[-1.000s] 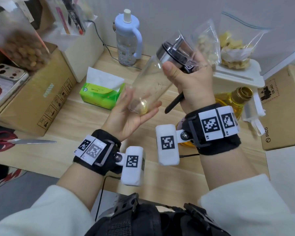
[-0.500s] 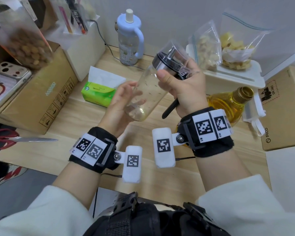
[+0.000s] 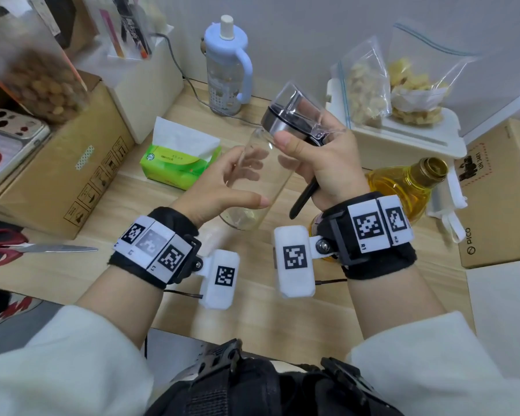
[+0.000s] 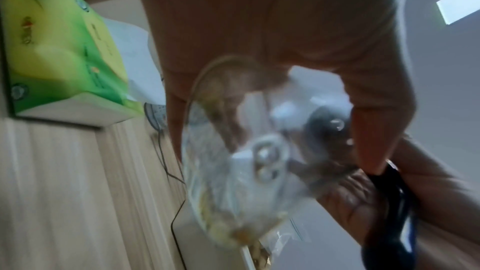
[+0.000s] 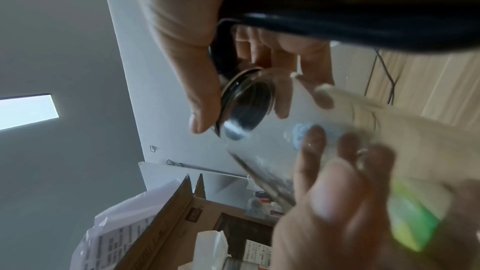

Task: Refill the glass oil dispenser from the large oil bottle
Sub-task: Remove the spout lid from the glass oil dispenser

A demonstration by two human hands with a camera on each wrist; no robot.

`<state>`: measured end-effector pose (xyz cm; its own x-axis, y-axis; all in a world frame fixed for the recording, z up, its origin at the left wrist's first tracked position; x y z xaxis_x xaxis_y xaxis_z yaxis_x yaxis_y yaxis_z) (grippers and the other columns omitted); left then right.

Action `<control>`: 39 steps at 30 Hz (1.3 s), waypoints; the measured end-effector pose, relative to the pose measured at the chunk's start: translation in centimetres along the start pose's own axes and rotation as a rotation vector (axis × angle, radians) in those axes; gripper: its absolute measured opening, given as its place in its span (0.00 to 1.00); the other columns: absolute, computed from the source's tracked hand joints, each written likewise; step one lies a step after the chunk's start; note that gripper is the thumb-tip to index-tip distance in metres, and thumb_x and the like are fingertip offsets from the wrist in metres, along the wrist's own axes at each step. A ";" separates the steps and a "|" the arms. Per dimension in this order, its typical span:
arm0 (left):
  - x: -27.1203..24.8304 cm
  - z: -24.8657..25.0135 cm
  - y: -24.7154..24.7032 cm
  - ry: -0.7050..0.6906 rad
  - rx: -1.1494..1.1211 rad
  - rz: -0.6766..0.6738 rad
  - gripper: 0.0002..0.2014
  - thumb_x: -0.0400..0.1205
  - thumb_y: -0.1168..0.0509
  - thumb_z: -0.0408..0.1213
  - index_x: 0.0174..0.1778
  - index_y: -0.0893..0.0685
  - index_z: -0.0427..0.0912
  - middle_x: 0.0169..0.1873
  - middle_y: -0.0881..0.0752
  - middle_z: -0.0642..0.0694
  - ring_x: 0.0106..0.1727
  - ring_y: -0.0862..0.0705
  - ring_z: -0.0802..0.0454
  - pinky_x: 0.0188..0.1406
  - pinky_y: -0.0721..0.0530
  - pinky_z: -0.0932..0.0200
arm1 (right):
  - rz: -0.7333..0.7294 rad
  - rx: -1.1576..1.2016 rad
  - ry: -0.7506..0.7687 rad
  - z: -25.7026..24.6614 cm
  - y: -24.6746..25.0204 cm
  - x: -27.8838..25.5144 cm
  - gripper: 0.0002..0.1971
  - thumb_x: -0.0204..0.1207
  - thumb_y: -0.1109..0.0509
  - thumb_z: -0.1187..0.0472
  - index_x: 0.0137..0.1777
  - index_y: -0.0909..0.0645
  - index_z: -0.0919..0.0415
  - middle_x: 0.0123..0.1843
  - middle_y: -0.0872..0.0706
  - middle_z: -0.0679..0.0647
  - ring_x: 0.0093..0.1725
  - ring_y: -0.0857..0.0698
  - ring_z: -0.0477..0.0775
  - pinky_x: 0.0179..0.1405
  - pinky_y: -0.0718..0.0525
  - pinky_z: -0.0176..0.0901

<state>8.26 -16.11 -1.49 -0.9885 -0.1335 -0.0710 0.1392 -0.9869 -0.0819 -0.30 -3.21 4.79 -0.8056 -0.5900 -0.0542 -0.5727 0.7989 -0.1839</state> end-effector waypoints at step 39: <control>3.8 -5.4 5.2 0.103 -0.205 0.268 0.40 0.48 0.21 0.36 0.59 0.22 0.38 0.49 0.15 0.48 0.53 0.16 0.57 0.53 0.20 0.65 | 0.369 0.321 -0.750 13.3 3.3 9.0 0.11 0.74 0.29 0.57 0.51 0.23 0.62 0.42 0.20 0.58 0.36 0.20 0.54 0.37 0.17 0.43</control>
<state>5.53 -21.28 -7.54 -0.9057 -0.3648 -0.2158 0.4118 -0.8779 -0.2442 -7.39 -7.44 -9.40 -0.5548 -0.3136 -0.7706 -0.1365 0.9480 -0.2875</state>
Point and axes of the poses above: each hand's wrist, its own x-axis towards the middle knuckle, its own y-axis out of the back of the hand, z = x × y, the point moved 1 cm from there along x, towards the middle knuckle
